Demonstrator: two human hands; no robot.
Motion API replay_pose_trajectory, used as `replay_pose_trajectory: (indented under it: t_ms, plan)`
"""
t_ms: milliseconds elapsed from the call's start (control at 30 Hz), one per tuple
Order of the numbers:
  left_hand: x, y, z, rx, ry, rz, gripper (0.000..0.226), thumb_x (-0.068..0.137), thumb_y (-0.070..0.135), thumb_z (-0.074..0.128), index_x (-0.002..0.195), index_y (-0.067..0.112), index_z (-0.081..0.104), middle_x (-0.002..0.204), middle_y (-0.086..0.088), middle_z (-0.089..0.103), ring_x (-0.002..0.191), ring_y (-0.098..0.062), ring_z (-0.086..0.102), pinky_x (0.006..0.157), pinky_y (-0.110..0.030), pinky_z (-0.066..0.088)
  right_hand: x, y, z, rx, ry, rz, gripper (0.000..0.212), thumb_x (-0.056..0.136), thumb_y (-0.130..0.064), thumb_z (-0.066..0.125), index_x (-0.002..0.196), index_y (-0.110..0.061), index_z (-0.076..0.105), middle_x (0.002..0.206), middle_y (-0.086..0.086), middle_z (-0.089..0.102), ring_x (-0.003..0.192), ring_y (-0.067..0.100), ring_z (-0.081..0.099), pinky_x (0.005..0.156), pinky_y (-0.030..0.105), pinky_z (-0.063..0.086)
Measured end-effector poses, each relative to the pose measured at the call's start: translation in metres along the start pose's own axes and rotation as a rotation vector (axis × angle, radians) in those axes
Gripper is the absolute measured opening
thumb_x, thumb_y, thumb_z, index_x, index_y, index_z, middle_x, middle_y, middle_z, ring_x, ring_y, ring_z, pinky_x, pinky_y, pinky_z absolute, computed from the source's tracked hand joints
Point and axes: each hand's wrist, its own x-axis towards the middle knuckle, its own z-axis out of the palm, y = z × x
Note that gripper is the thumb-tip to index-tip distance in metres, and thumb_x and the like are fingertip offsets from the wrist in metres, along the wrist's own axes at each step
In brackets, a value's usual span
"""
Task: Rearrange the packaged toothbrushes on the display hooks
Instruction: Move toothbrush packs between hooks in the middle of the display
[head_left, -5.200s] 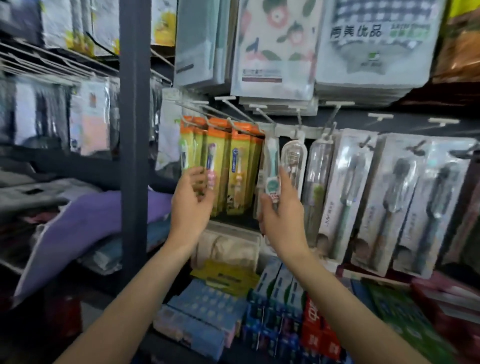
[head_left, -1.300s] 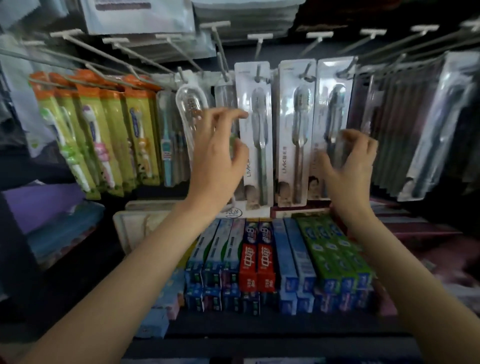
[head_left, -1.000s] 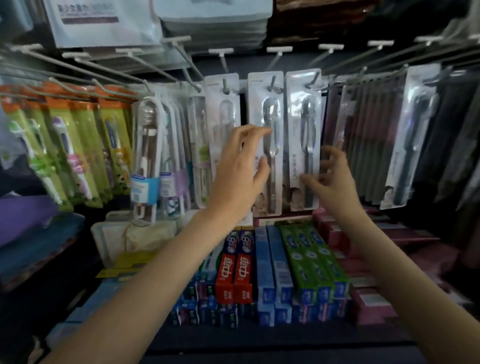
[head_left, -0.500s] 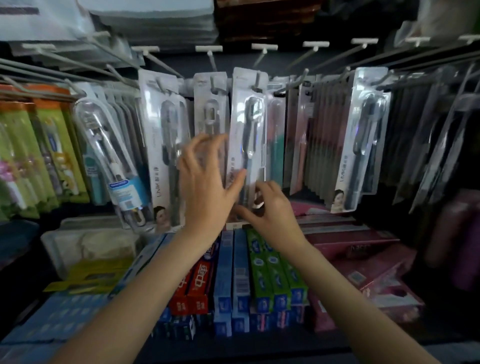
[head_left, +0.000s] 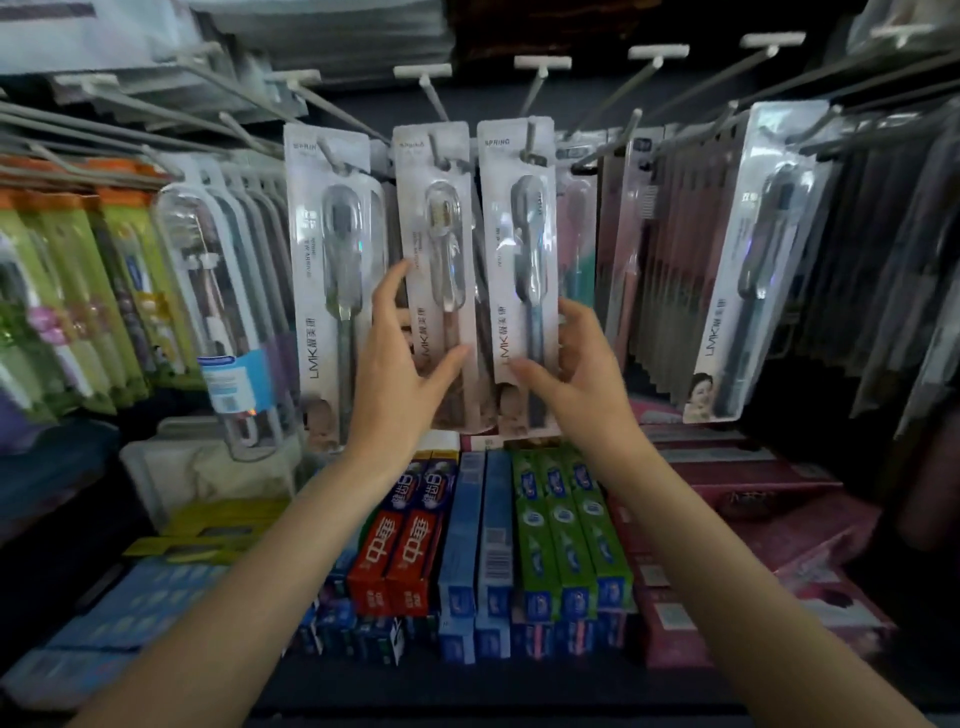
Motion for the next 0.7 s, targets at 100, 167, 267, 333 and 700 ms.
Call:
replay_pose_trajectory:
  t_ms: [100, 167, 267, 333, 700]
  plan:
    - [-0.001, -0.007, -0.005, -0.010, 0.000, 0.012, 0.079, 0.080, 0.027, 0.067, 0.141, 0.037, 0.017, 0.130, -0.004, 0.047, 0.110, -0.022, 0.054, 0.092, -0.037, 0.048, 0.004, -0.002, -0.025, -0.052, 0.068, -0.051, 0.055, 0.088, 0.001, 0.055, 0.135, -0.022, 0.036, 0.110, -0.002, 0.058, 0.089, 0.017, 0.064, 0.071, 0.031, 0.058]
    - [-0.001, -0.008, -0.006, -0.004, 0.003, 0.028, 0.078, 0.081, 0.028, 0.066, 0.141, 0.040, 0.017, 0.139, 0.007, 0.037, 0.117, -0.026, 0.052, 0.096, -0.048, 0.045, 0.009, 0.001, -0.045, -0.190, 0.135, -0.147, 0.055, 0.089, 0.002, 0.052, 0.136, -0.023, 0.038, 0.117, -0.002, 0.057, 0.092, 0.020, 0.062, 0.076, 0.036, 0.055]
    - [-0.002, -0.009, -0.003, 0.012, 0.025, 0.059, 0.076, 0.084, 0.022, 0.065, 0.144, 0.025, 0.020, 0.129, 0.023, 0.024, 0.126, 0.003, 0.030, 0.109, -0.026, 0.030, 0.013, 0.001, -0.059, -0.316, 0.107, -0.203, 0.057, 0.090, 0.000, 0.051, 0.139, -0.025, 0.037, 0.108, -0.005, 0.054, 0.083, 0.005, 0.057, 0.072, 0.017, 0.048]
    - [-0.003, -0.008, 0.000, 0.031, 0.042, 0.068, 0.075, 0.085, 0.019, 0.064, 0.146, 0.019, 0.020, 0.124, 0.022, 0.024, 0.105, 0.025, 0.023, 0.095, 0.002, 0.019, 0.012, 0.000, -0.060, -0.330, 0.076, -0.202, 0.058, 0.091, 0.000, 0.051, 0.140, -0.026, 0.032, 0.086, -0.018, 0.047, 0.064, -0.008, 0.052, 0.059, 0.006, 0.041]
    - [-0.006, -0.007, -0.007, 0.115, 0.022, 0.137, 0.074, 0.089, 0.019, 0.059, 0.148, 0.018, 0.014, 0.132, -0.006, 0.043, 0.095, 0.008, 0.033, 0.088, -0.003, 0.019, 0.001, -0.020, -0.055, -0.145, -0.025, -0.082, 0.058, 0.089, 0.004, 0.053, 0.125, -0.040, 0.041, 0.081, 0.019, 0.058, 0.075, 0.038, 0.059, 0.066, 0.045, 0.054]
